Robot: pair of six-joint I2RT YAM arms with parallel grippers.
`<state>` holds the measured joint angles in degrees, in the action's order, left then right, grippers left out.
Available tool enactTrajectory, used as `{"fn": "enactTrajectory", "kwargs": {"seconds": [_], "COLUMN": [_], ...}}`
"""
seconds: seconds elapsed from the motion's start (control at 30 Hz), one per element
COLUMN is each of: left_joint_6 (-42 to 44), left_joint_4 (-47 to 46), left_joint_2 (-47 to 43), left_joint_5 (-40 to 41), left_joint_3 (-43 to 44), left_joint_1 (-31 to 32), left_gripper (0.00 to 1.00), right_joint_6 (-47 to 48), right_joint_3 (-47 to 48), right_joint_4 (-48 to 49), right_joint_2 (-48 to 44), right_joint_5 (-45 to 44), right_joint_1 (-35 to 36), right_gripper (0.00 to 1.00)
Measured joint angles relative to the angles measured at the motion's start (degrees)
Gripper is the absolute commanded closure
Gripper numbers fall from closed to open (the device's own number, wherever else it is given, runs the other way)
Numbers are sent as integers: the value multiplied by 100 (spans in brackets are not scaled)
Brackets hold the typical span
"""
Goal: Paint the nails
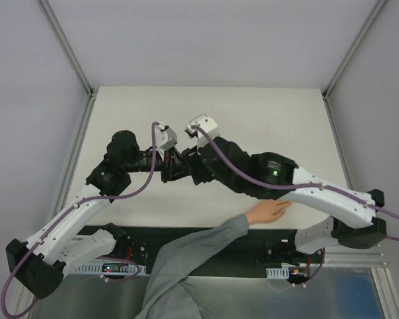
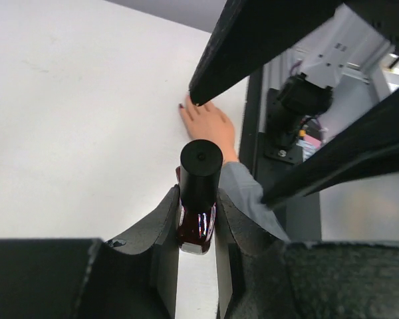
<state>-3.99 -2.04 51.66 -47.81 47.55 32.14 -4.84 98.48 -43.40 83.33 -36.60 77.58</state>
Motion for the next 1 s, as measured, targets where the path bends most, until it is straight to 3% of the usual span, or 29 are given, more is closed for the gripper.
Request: {"fn": "enactTrajectory", "kwargs": {"seconds": [0.17,0.3,0.47,0.67,0.77,0.83,1.0], "left_joint_6": [-293,-933,-1322,-1508,-1539,-1561,-1287], "left_joint_4": [-481,-1217,-1639,-1797,-1832,-1832,-1421], "left_joint_2": [313,511,535,595,612,608,494], "left_joint_5": [-1167,-2223,-2796,-3071,-3126,-3152,-2815], "left_joint_3": [190,195,195,195,195,195,221], "left_joint_1": [0,2,15,52,55,57,81], "left_gripper": [100,100,100,100,100,100,100], "right_joint_6": [752,1130,1360,1462,1482,1508,1565], "right_joint_3": [-240,-275,-264,-120,-66,-63,-125], "right_joint_4": [50,190,282,291,306,323,343], "right_joint_2": [-988,-1370,-1174,-667,-496,-463,-476], "right_joint_5": [2380,4118,5359,6148,6452,6520,6500], "right_joint_1": [-570,-1231,-1668,-1812,-1814,-1821,-1862], "right_gripper": [38,45,52,64,78,99,100]}}
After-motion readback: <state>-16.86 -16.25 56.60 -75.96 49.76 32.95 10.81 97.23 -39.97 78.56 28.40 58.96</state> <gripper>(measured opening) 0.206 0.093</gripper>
